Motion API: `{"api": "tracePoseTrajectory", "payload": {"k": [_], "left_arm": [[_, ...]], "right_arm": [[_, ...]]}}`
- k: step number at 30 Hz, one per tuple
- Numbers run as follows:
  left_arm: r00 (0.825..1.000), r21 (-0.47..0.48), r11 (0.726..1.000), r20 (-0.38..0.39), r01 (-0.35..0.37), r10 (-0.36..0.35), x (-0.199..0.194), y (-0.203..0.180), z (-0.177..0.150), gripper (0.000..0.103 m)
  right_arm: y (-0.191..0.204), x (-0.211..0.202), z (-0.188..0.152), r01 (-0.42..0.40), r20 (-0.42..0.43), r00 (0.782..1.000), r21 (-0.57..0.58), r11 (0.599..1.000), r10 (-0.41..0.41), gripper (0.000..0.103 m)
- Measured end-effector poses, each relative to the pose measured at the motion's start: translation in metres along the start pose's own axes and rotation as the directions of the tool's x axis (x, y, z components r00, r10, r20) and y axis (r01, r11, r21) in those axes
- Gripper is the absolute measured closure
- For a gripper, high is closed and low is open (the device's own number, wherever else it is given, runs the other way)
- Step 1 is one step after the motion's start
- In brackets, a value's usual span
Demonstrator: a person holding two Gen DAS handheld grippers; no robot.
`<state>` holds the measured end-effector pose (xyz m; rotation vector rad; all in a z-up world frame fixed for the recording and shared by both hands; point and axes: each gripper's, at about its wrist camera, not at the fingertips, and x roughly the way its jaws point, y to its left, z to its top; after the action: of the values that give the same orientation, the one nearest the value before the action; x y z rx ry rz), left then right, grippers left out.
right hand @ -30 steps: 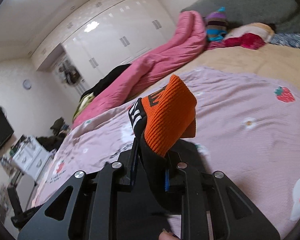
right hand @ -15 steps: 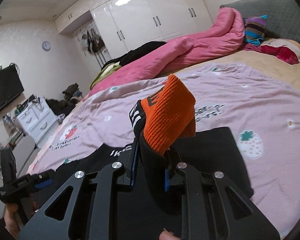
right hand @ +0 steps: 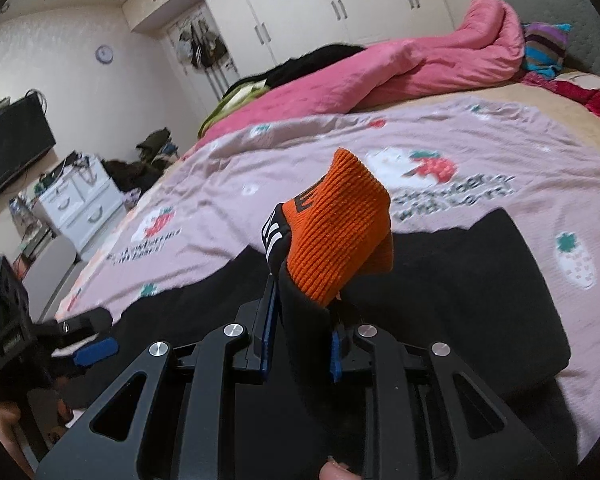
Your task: Fold small clothes
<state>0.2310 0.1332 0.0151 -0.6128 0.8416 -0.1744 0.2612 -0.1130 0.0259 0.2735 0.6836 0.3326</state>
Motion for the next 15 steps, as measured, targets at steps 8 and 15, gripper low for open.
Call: {"api": "tracePoseTrajectory", "payload": {"k": [8,15], "left_arm": [[0.999,-0.029,0.999,-0.045,0.021,-0.022,0.016,0.01,-0.002,0.01],[0.997,-0.028,0.999,-0.079,0.022,-0.024,0.03,0.011,-0.01,0.015]], "right_arm": [[0.021,0.012,-0.018,-0.074,-0.07,0.995,-0.032,0.997,0.072,0.054],[0.01,-0.02,-0.029,-0.114,-0.086,0.99,-0.041,0.993,0.11,0.036]]}}
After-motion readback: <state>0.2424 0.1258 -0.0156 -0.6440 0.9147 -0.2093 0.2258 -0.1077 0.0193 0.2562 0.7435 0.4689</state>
